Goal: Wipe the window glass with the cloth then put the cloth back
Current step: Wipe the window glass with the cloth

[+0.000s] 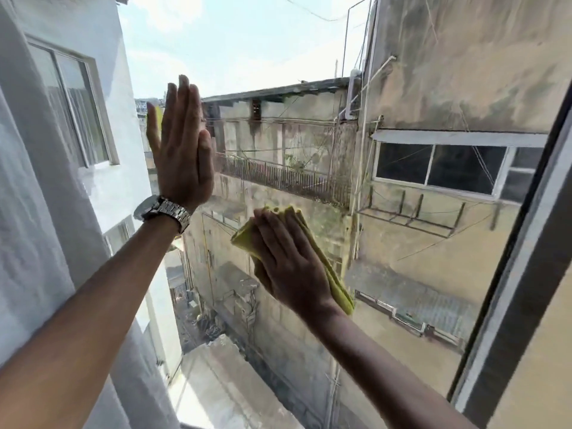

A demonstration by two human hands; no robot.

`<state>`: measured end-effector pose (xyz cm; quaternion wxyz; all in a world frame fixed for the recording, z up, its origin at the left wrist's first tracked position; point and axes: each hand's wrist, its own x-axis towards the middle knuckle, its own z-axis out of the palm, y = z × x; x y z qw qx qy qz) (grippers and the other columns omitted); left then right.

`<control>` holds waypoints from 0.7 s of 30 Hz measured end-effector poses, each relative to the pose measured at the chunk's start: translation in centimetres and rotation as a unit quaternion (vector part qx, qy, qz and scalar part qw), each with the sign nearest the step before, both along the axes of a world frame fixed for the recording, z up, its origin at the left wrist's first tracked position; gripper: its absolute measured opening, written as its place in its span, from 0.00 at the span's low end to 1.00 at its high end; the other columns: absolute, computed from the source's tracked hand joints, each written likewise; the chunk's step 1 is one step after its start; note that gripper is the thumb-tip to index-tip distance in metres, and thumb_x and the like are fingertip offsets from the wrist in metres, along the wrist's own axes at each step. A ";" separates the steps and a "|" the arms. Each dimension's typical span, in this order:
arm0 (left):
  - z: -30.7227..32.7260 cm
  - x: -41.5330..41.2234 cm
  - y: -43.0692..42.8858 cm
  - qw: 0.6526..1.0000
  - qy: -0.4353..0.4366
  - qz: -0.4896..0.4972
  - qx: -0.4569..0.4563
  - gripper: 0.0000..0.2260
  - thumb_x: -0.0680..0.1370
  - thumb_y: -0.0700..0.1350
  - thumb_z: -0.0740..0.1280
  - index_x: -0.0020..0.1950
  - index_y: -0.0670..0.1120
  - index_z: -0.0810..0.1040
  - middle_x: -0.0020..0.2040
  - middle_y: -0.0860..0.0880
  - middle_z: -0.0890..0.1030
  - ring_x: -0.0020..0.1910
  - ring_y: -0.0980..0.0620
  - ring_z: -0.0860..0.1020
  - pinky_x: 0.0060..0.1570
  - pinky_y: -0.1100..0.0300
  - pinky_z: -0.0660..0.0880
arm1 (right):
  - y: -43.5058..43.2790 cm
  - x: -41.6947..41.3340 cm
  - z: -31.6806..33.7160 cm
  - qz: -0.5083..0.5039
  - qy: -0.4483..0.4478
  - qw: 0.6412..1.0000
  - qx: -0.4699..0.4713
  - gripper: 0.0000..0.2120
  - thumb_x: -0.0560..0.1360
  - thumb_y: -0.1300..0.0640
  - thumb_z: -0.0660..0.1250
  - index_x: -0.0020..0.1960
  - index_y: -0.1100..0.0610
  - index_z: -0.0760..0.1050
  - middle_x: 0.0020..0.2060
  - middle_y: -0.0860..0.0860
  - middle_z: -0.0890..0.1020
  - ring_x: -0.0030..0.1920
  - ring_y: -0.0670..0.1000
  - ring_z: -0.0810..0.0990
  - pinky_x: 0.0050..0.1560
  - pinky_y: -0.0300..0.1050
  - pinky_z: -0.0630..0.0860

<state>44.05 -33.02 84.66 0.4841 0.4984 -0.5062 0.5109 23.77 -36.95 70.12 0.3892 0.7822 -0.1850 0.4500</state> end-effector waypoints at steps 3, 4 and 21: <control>-0.3 0.0 0.1 1.000 -0.010 -0.002 -0.002 0.25 0.83 0.45 0.50 0.81 0.39 0.59 0.81 0.38 0.62 0.82 0.42 0.59 0.81 0.38 0.51 | -0.6 -2.7 -4.3 -0.021 0.057 0.998 -0.022 0.29 0.82 0.49 0.62 0.79 0.62 0.63 0.79 0.58 0.62 0.80 0.56 0.60 0.82 0.56 0.55; -0.3 -0.1 0.2 1.000 -0.012 -0.002 -0.003 0.25 0.83 0.45 0.50 0.81 0.39 0.59 0.81 0.38 0.62 0.82 0.42 0.59 0.81 0.38 0.51 | -0.9 -3.9 -5.0 -0.028 0.073 0.996 -0.032 0.30 0.82 0.48 0.62 0.79 0.61 0.64 0.79 0.59 0.62 0.80 0.56 0.60 0.81 0.56 0.56; -0.6 0.1 0.2 1.000 -0.014 0.002 0.004 0.26 0.84 0.46 0.50 0.82 0.40 0.56 0.83 0.41 0.59 0.83 0.45 0.57 0.80 0.35 0.51 | -2.2 -6.1 19.8 -0.033 -0.169 0.985 -0.028 0.31 0.85 0.46 0.54 0.80 0.65 0.58 0.80 0.62 0.60 0.81 0.60 0.56 0.80 0.61 0.56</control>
